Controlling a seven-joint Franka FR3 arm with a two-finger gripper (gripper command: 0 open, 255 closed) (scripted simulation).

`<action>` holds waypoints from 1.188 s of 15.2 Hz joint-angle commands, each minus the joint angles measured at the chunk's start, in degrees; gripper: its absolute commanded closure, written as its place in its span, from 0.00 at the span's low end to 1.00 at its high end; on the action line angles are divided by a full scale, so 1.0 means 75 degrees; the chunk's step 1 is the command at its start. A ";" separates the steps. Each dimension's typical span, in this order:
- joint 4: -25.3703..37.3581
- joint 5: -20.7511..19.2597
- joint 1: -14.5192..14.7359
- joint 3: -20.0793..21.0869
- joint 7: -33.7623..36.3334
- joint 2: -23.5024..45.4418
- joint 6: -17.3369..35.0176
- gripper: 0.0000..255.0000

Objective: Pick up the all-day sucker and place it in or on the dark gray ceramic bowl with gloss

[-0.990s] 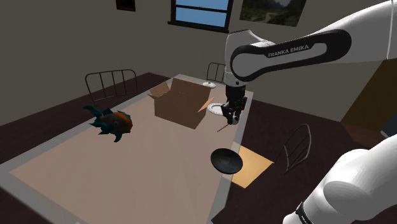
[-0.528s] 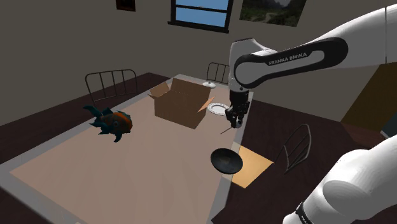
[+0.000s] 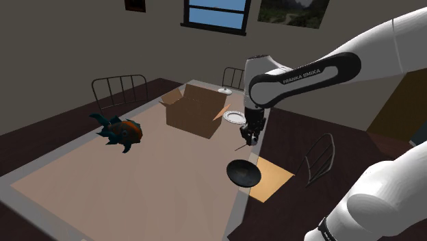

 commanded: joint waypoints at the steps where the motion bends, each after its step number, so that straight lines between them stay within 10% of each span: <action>1: -0.0122 -0.0023 -0.0008 0.0005 0.0029 0.0109 0.0233 1.00; 18: -0.0582 -0.0164 -0.0046 0.0043 0.0211 0.0717 0.1286 1.00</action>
